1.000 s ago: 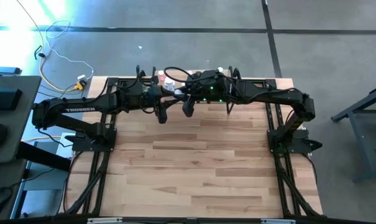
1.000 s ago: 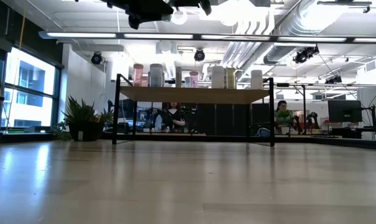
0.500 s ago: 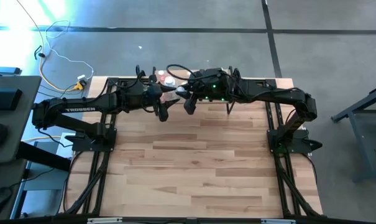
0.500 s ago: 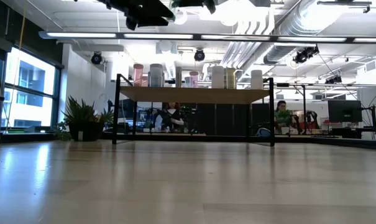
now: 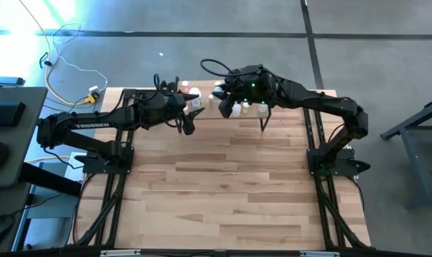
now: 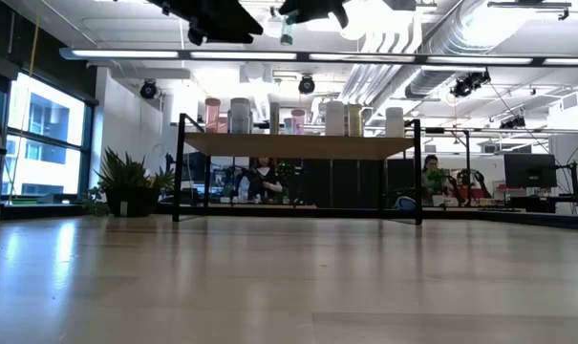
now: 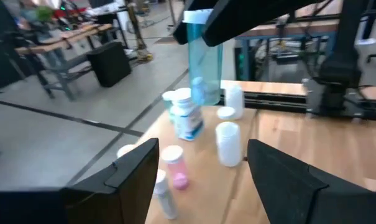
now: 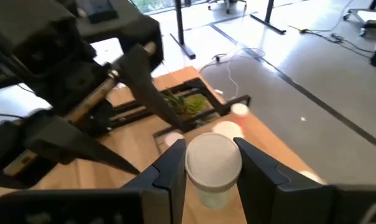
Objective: Pick and place medicine bottles onto shelf by color
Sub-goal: Put the green pill bottle on the shelf
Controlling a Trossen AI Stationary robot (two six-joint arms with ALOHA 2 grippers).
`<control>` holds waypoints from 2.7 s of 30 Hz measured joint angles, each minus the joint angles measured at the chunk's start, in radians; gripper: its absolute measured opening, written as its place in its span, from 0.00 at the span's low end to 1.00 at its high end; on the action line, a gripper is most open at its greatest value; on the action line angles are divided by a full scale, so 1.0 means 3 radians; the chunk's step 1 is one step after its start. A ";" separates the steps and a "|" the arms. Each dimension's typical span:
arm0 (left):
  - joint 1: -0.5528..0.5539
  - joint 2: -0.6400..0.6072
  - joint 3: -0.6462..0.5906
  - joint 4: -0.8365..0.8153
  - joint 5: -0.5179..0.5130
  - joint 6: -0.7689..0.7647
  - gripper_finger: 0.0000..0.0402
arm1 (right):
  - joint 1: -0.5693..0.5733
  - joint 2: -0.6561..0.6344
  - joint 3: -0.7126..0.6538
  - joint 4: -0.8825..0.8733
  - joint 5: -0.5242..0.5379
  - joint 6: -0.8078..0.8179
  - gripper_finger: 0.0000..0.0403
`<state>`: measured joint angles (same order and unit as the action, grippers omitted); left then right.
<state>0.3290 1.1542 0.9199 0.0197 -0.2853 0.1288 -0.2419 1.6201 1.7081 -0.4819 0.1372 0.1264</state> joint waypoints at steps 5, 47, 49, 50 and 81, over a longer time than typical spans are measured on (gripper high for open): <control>0.0000 0.0000 0.0000 0.0066 -0.0188 0.0110 0.58 | -0.0132 -0.0076 0.0000 -0.0093 -0.0001 -0.0145 0.24; 0.0455 -0.0273 0.0001 0.0115 -0.0445 0.0280 0.58 | -0.0278 -0.0323 -0.1259 0.0898 -0.0545 -0.0096 0.25; 0.0455 -0.0273 0.0001 0.0131 -0.0445 0.0280 0.58 | -0.0280 -0.0247 -0.1188 0.0923 -0.0543 -0.0126 0.25; 0.0455 -0.0273 0.0001 0.0137 -0.0445 0.0280 0.58 | -0.0279 -0.0207 -0.1144 0.0913 -0.0544 -0.0127 0.25; 0.0459 -0.0272 0.0000 -0.0028 -0.0460 0.0269 0.58 | -0.0180 0.0429 -0.0950 0.0699 -0.0481 -0.0401 0.25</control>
<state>0.4667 1.0725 0.9199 0.0113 -0.4232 0.2095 -0.2958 1.7489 1.4231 -0.2721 -0.0071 0.0061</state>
